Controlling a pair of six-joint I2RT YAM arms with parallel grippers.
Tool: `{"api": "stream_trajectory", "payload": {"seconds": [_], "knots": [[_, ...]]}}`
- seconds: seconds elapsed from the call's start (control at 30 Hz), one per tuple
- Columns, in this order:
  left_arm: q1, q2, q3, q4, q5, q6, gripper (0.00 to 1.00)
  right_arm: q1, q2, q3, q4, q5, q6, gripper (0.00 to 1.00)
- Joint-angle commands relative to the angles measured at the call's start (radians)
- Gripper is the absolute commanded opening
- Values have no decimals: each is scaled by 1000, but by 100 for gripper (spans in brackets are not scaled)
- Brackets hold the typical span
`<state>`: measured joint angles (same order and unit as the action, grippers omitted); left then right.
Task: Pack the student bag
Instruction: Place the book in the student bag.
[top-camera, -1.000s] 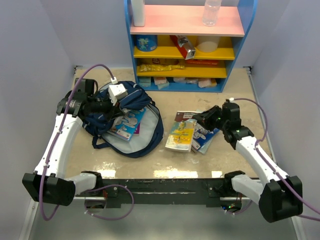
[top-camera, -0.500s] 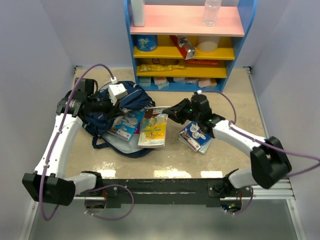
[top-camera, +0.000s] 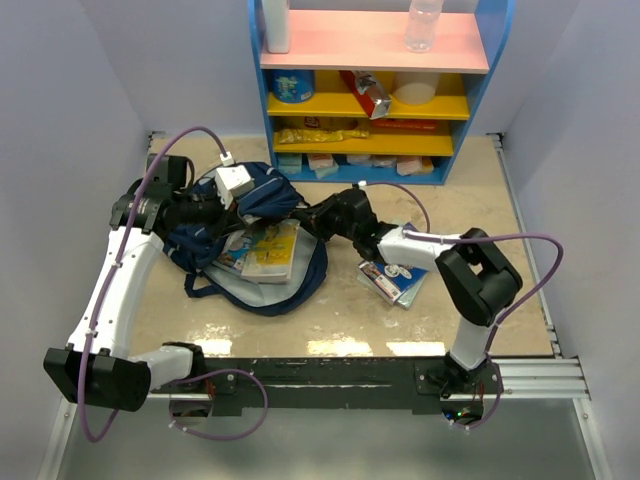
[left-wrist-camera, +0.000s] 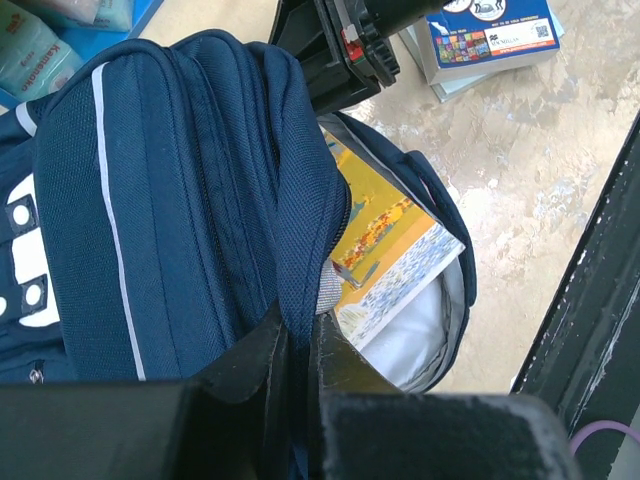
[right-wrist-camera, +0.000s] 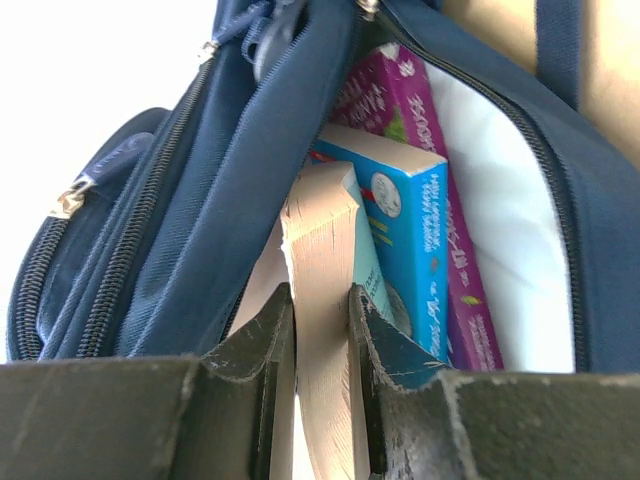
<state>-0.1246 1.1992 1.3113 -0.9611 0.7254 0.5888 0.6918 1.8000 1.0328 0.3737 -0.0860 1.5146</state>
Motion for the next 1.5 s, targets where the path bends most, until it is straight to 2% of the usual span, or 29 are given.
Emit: {"api": "stream_trajectory", "payload": {"seconds": [0.0,0.1,0.13,0.17,0.23,0.27,0.33,0.37,0.47,0.53,0.63,0.7,0.73,0.83,0.9,1.13,1.33,1.43,1.47], "knots": [[-4,-39,57,71,114,8,0,43,-4,67,153,147,64,0],[-6,-36,63,71,117,-1,0,86,65,140,142,199,76,6],[-4,-36,69,70,117,-1,0,100,74,185,122,225,73,12],[-4,-36,74,67,115,-1,0,112,85,214,47,283,61,27],[-4,-38,78,65,114,-1,0,129,125,281,12,296,24,40],[-4,-36,78,62,114,-1,0,129,136,291,-14,289,0,51],[-4,-38,75,59,112,5,0,129,121,285,-42,279,-43,59],[-4,-38,74,59,111,6,0,129,107,280,-115,281,-94,65],[-4,-39,65,59,108,14,0,126,39,239,-241,302,-193,74],[-4,-39,62,59,105,16,0,126,-31,176,-266,302,-240,75],[-4,-39,60,65,103,14,0,126,-100,83,-239,275,-306,66],[-4,-39,60,67,103,14,0,129,-129,62,-259,241,-341,57],[-4,-39,59,67,103,16,0,130,-131,50,-256,220,-350,43],[-4,-41,55,76,101,5,0,150,-107,44,-196,131,-389,12],[-4,-41,60,82,103,-3,0,175,-67,73,-212,114,-416,1],[-6,-38,63,87,105,-6,0,204,56,145,-216,88,-407,0],[-4,-38,46,102,111,-12,0,235,78,159,-196,88,-410,0],[-4,-36,43,102,111,-11,0,227,15,162,-246,103,-457,0],[-4,-38,43,101,111,-9,0,218,-11,161,-295,144,-465,8]]}}
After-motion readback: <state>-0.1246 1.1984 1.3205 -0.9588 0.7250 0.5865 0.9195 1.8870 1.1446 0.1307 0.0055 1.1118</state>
